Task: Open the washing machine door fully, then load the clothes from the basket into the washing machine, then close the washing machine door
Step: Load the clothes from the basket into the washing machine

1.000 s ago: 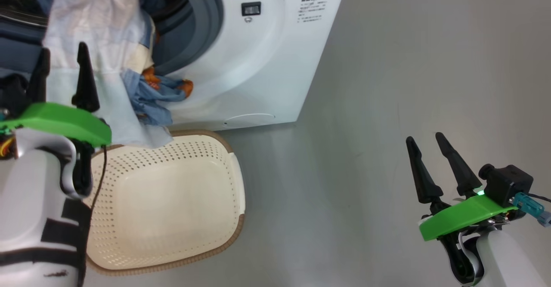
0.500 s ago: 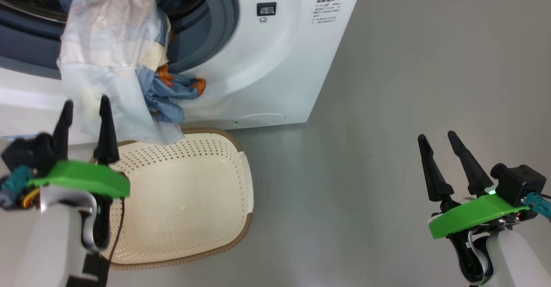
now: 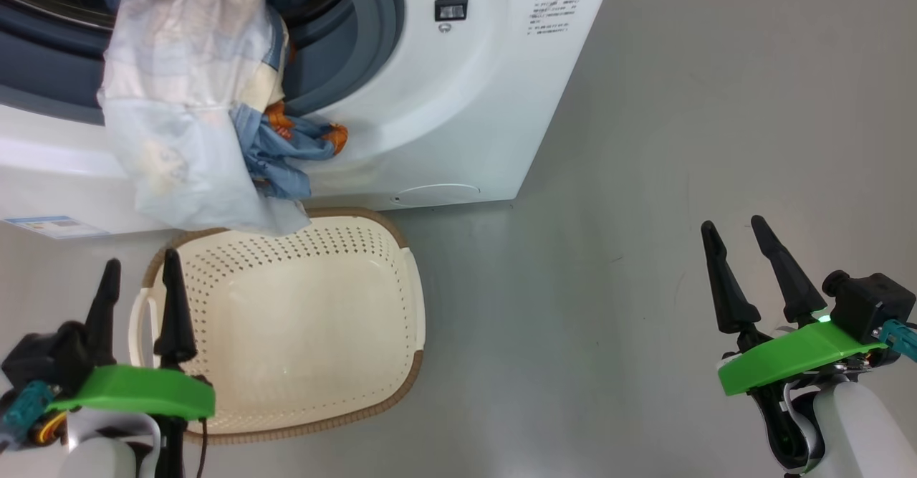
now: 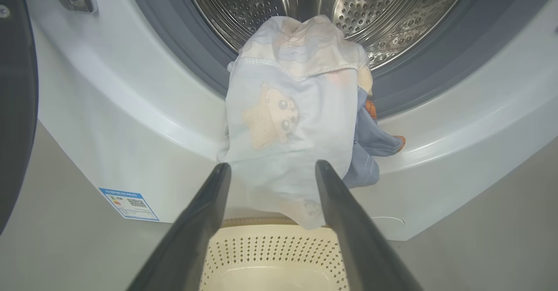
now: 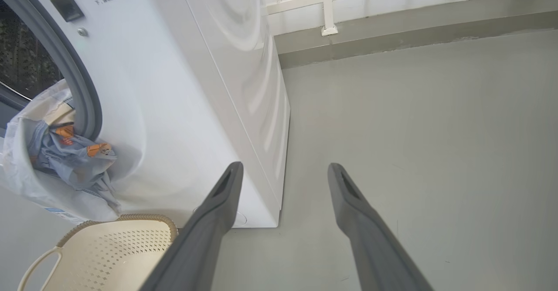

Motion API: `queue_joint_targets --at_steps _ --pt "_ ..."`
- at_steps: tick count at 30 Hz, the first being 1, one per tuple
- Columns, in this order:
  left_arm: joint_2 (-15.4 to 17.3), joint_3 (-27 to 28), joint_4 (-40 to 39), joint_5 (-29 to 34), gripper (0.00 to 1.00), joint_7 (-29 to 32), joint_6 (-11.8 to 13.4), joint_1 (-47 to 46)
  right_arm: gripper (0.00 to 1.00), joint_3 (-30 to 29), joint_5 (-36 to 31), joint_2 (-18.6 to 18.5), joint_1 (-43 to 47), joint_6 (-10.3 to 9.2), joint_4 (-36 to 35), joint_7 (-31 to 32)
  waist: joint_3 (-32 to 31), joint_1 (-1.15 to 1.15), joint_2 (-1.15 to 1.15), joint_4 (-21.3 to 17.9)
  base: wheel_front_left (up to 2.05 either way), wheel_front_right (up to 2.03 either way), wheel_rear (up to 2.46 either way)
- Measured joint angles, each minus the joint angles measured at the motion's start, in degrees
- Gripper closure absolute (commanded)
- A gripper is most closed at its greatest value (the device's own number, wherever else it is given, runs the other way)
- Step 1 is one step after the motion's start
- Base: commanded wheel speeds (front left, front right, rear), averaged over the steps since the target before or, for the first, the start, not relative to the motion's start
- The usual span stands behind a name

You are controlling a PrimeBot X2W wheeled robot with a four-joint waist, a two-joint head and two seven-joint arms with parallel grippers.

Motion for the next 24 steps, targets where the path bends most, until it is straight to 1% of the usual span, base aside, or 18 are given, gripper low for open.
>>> queue_joint_targets --at_steps 6,11,16,24 --pt "-0.4 0.5 -1.3 0.0 0.0 0.0 0.0 0.7 0.0 -0.1 0.0 0.0 0.0 0.0 -0.1 0.0 0.5 0.0 0.0 -0.1 0.0 0.0 0.0" --pt "-0.6 0.2 -0.1 -0.3 0.0 0.0 0.0 0.7 0.0 -0.1 0.0 0.0 0.0 0.0 -0.2 0.0 0.9 0.0 0.0 -0.2 0.0 0.0 0.0" --pt "-0.3 -1.4 3.7 -1.9 0.0 0.0 0.0 -0.4 0.0 -0.2 0.0 0.2 -0.1 0.0 -0.5 0.0 2.0 0.0 0.0 -0.3 0.0 0.0 0.0" --pt "-0.1 -5.2 12.1 -5.0 0.0 0.0 0.0 -6.5 0.0 0.0 0.0 0.3 -0.8 0.0 -0.6 0.0 3.9 0.0 0.0 -0.5 0.0 0.0 0.0"
